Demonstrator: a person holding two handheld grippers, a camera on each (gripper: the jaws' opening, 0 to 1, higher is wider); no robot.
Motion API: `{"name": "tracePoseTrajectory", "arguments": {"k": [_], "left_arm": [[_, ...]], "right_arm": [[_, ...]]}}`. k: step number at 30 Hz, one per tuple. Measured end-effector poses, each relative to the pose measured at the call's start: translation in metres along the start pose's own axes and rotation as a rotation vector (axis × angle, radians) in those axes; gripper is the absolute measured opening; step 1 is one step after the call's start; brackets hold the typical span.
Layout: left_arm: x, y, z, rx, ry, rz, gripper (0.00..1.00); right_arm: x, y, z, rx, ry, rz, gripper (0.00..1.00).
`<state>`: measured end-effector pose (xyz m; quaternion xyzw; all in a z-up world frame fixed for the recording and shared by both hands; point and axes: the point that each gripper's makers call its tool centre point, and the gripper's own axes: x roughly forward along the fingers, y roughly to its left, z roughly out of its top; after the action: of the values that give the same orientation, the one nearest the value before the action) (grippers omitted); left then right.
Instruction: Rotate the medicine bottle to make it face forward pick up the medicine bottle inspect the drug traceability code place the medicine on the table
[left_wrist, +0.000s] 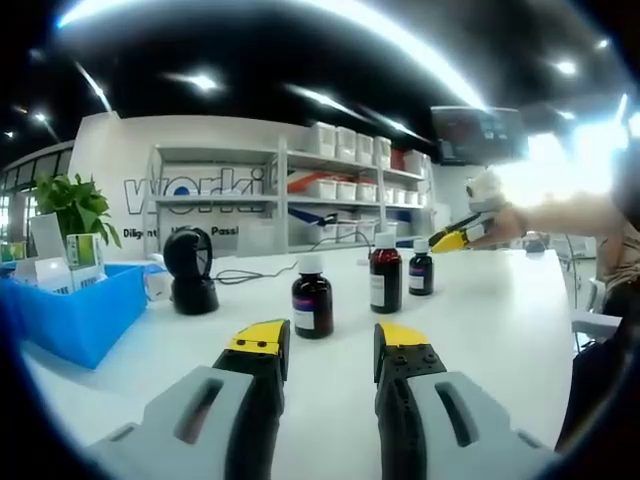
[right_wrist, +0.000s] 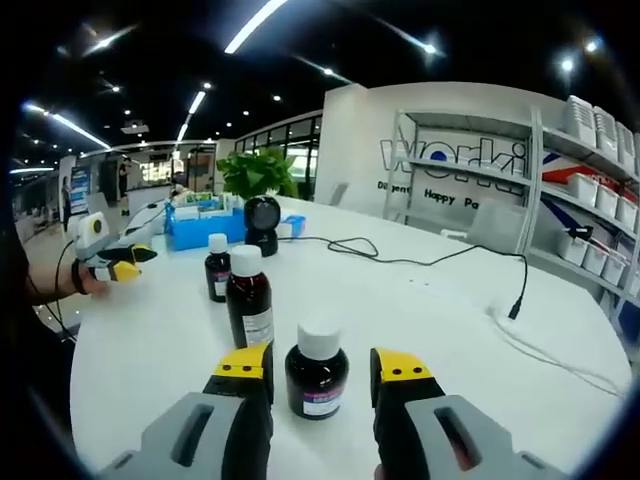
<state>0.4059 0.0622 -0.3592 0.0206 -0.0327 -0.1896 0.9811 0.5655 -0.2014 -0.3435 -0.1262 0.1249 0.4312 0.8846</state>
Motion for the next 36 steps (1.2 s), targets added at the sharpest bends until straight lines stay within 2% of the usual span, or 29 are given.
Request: {"name": "tracePoseTrajectory", "arguments": {"k": [8, 11, 21, 26, 36], "left_arm": [[0.000, 0.001, 0.000, -0.002, 0.000, -0.001, 0.26], [-0.001, 0.001, -0.001, -0.002, 0.001, -0.001, 0.26], [-0.001, 0.000, -0.001, -0.005, -0.001, -0.009, 0.26], [-0.001, 0.000, 0.000, -0.006, -0.002, -0.006, 0.26], [-0.001, -0.001, 0.000, -0.004, -0.001, -0.007, 0.26]], "right_arm": [[0.009, 0.009, -0.010, -0.023, 0.036, 0.051, 0.37], [0.010, 0.014, -0.013, -0.088, 0.041, 0.067, 0.37], [0.019, 0.017, -0.024, -0.062, 0.061, 0.117, 0.36], [0.021, 0.014, -0.027, -0.065, 0.049, 0.088, 0.28], [0.021, 0.012, -0.027, -0.043, 0.034, 0.069, 0.27]]}}
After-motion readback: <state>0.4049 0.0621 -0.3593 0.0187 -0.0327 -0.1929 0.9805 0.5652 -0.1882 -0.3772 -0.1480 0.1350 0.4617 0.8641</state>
